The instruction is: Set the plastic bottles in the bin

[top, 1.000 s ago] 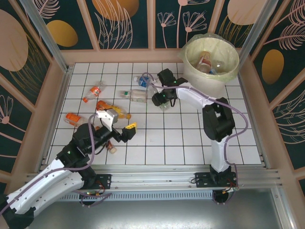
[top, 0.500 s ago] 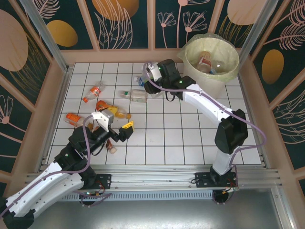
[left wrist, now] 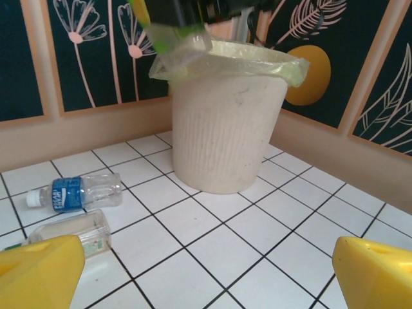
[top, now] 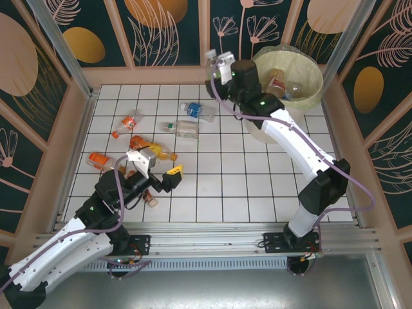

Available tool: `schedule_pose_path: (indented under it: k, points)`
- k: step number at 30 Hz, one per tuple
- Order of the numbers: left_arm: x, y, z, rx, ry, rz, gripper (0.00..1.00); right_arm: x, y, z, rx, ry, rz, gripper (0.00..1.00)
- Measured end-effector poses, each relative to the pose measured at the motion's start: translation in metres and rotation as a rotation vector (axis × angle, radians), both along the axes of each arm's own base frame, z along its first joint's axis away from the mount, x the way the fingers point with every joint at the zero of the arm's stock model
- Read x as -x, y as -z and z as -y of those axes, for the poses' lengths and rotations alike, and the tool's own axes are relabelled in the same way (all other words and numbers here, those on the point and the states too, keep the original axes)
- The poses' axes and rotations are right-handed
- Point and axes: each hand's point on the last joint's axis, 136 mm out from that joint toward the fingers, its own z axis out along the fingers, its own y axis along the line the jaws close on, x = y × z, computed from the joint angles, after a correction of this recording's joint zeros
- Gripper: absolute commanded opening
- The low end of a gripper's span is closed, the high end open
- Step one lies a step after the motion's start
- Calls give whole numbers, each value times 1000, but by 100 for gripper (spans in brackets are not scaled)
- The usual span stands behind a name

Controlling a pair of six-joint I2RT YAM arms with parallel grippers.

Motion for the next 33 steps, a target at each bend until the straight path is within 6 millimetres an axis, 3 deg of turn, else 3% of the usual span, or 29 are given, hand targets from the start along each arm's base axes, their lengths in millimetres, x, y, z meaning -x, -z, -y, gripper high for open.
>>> schedule_pose_path:
  k: [6, 9, 13, 17, 24, 27, 33]
  points:
    - [4, 15, 17, -5, 86, -46, 99, -31, -47, 74, -35, 183, 71, 55]
    - [6, 21, 25, -13, 124, -72, 99, -41, -57, 112, -50, 278, 75, 55]
    - [6, 27, 31, -26, 147, -91, 99, -52, -61, 147, -86, 380, 56, 55]
    - [7, 27, 31, -24, 154, -90, 99, -67, -45, 182, -113, 469, 1, 55]
    - [7, 27, 31, -24, 153, -89, 99, -92, 16, 246, -72, 606, -151, 57]
    - [7, 27, 31, -25, 154, -89, 99, -94, 33, 261, -11, 639, -182, 58]
    - [7, 27, 31, -26, 153, -89, 99, -95, 59, 270, 155, 652, -222, 60]
